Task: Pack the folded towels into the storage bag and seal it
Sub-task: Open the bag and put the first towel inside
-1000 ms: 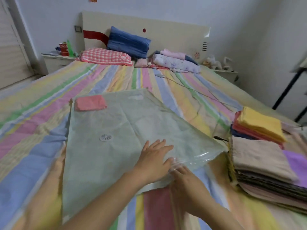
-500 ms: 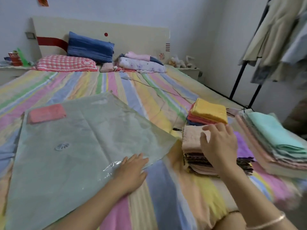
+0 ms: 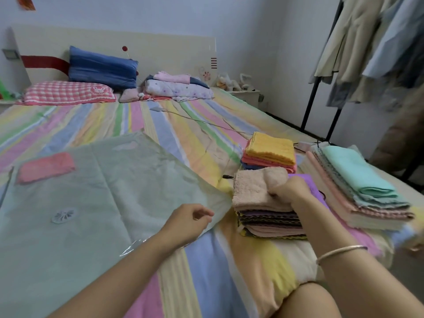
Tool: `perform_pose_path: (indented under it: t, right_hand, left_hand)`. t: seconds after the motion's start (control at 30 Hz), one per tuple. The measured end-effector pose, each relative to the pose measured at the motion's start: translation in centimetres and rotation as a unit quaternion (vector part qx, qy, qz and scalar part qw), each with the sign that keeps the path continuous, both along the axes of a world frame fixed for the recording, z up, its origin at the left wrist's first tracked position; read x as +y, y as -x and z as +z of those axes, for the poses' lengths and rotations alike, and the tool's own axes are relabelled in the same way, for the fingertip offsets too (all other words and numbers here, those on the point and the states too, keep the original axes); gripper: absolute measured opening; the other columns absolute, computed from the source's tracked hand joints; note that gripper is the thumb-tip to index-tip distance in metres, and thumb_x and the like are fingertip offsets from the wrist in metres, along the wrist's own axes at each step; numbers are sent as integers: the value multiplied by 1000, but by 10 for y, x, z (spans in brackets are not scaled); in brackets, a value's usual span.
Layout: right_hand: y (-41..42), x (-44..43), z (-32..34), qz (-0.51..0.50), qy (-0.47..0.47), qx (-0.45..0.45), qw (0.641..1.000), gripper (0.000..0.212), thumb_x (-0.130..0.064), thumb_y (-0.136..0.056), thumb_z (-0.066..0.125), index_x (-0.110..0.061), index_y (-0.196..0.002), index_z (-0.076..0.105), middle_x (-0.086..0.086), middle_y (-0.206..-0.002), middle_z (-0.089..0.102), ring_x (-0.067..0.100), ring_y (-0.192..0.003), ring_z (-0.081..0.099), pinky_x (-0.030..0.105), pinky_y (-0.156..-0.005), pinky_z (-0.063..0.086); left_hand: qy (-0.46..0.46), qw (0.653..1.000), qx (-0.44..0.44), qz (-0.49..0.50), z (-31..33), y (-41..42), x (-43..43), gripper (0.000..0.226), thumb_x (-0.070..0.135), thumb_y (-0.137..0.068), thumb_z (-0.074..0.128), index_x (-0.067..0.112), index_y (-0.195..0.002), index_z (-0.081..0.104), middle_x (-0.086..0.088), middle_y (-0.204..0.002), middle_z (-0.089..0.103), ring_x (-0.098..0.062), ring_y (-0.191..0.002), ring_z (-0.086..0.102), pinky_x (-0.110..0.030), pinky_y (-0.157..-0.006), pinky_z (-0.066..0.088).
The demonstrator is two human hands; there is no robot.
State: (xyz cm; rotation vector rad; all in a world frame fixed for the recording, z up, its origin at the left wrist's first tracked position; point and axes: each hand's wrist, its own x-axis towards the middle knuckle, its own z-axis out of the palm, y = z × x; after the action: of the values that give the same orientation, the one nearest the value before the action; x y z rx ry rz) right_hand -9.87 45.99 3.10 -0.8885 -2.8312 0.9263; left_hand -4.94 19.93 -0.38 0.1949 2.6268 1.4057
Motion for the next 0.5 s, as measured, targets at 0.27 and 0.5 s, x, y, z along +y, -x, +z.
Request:
perform_pose_path:
  t: [0.27,0.5]
  right_hand:
    - [-25,-42,43,128,338,126,924,29,-4,-89,53,-15,-115,60,12,-95,66,27,-83,64,38,-62,57]
    - [-45,-132,57,244,600,-2,762,16,-4,-87,55,-7,-102,62,9,-83,66,19,-67,62,29,-61,48]
  left_hand:
    - [-357,888,-278,76,-2,7,14,36,32,-101,44,4,-120,54,-17,-114,63,-26,-90,66,-37,-75,56]
    - [-633,702,-323,46,-2,-30,-75,80,68,-93,31,5,-138,49,-28,-136,51,-44,-127,50,-59,-110,33]
